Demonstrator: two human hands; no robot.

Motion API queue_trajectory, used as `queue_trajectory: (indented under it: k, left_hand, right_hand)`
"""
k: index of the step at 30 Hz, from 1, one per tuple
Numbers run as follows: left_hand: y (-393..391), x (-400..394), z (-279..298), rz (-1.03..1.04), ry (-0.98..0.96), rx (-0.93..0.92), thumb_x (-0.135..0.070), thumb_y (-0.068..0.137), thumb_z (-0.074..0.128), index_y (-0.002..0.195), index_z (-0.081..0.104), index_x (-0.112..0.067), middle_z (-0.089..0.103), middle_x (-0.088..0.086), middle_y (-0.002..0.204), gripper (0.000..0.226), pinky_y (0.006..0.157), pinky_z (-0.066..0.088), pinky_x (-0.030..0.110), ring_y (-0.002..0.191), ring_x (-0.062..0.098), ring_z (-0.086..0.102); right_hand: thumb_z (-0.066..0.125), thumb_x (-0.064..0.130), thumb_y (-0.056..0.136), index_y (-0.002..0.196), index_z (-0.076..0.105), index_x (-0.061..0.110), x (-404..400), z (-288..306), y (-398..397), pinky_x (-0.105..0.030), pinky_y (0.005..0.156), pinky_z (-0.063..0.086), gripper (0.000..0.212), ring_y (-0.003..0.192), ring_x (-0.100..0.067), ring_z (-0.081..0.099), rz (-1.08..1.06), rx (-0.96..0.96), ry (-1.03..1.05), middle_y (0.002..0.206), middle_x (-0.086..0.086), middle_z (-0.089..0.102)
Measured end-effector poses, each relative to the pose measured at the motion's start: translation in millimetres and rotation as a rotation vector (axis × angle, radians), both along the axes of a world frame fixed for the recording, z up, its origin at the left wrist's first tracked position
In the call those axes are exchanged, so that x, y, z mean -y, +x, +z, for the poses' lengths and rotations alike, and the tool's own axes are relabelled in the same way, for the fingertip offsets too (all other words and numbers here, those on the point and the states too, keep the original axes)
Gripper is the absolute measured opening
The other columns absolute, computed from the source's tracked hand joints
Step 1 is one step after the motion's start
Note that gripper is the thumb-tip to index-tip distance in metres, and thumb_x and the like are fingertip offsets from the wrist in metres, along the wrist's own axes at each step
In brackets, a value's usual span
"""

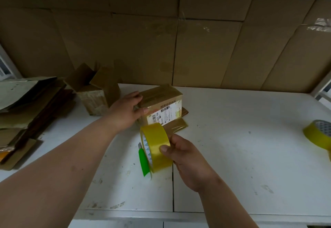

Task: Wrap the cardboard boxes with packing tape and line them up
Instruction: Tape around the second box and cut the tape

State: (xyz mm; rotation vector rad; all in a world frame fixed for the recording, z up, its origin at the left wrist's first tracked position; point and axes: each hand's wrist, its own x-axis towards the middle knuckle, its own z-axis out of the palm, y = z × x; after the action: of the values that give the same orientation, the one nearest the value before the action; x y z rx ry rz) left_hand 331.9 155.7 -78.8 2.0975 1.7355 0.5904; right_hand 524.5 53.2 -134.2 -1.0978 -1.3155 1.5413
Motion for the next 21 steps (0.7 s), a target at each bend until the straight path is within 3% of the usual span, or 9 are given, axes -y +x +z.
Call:
queue_trajectory:
  k: [4, 6, 9, 11, 14, 17, 21]
  left_hand:
    - [5, 12, -3, 0.095, -0.008, 0.134, -0.035, 0.099, 0.056, 0.157, 0.020, -0.019, 0.020, 0.002, 0.164, 0.070, 0.118, 0.024, 0.035, 0.149, 0.022, 0.024]
    - [4, 20, -6, 0.207, 0.024, 0.300, -0.037, 0.094, 0.064, 0.156, 0.025, -0.021, 0.034, 0.005, 0.157, 0.075, 0.109, 0.037, 0.037, 0.141, 0.025, 0.038]
    - [2, 34, -11, 0.374, 0.016, 0.585, -0.037, 0.084, 0.076, 0.147, 0.034, -0.017, 0.044, 0.004, 0.147, 0.078, 0.095, 0.040, 0.030, 0.129, 0.021, 0.047]
    - [2, 41, -13, 0.427, -0.051, 0.652, -0.035, 0.083, 0.078, 0.137, 0.043, -0.016, 0.050, 0.004, 0.137, 0.068, 0.095, 0.043, 0.032, 0.120, 0.019, 0.050]
    - [4, 47, -16, 0.431, -0.200, 0.713, -0.039, 0.085, 0.075, 0.107, 0.060, -0.012, 0.063, 0.003, 0.114, 0.038, 0.097, 0.051, 0.044, 0.109, 0.022, 0.058]
    - [9, 54, -15, 0.362, -0.369, 0.812, -0.042, 0.089, 0.069, 0.101, 0.065, -0.016, 0.069, 0.004, 0.105, 0.030, 0.094, 0.052, 0.041, 0.104, 0.021, 0.062]
    - [14, 57, -14, 0.335, -0.428, 0.856, -0.035, 0.089, 0.070, 0.098, 0.068, -0.015, 0.072, 0.004, 0.099, 0.022, 0.094, 0.051, 0.039, 0.102, 0.021, 0.065]
  right_hand:
    - [0.055, 0.026, 0.086, 0.114, 0.069, 0.029, -1, 3, 0, -0.055, 0.110, 0.039, 0.031, 0.118, -0.025, 0.062, 0.017, 0.041, 0.037, 0.116, 0.002, 0.073]
    - [0.055, 0.028, 0.087, 0.110, 0.071, 0.035, -1, 3, 0, -0.056, 0.109, 0.040, 0.029, 0.117, -0.025, 0.062, 0.006, 0.051, 0.052, 0.115, 0.003, 0.073]
    - [0.056, 0.021, 0.094, 0.110, 0.071, 0.030, -1, 4, 2, -0.056, 0.108, 0.041, 0.024, 0.115, -0.026, 0.063, -0.005, 0.043, 0.050, 0.114, 0.002, 0.073]
    - [0.055, 0.013, 0.098, 0.109, 0.070, 0.025, -1, 6, 2, -0.056, 0.108, 0.042, 0.023, 0.114, -0.027, 0.064, -0.004, 0.034, 0.034, 0.111, 0.001, 0.074]
    - [0.060, 0.019, 0.094, 0.111, 0.071, 0.026, -1, 7, 2, -0.056, 0.107, 0.042, 0.022, 0.113, -0.027, 0.064, -0.017, 0.052, 0.030, 0.113, 0.000, 0.074]
    - [0.061, 0.017, 0.096, 0.112, 0.070, 0.024, -1, 9, 4, -0.052, 0.107, 0.044, 0.020, 0.109, -0.021, 0.067, -0.042, 0.073, 0.015, 0.109, 0.002, 0.074]
    - [0.064, 0.023, 0.094, 0.113, 0.070, 0.025, 2, 10, 7, -0.047, 0.105, 0.047, 0.020, 0.106, -0.017, 0.068, -0.065, 0.034, -0.011, 0.108, 0.005, 0.074]
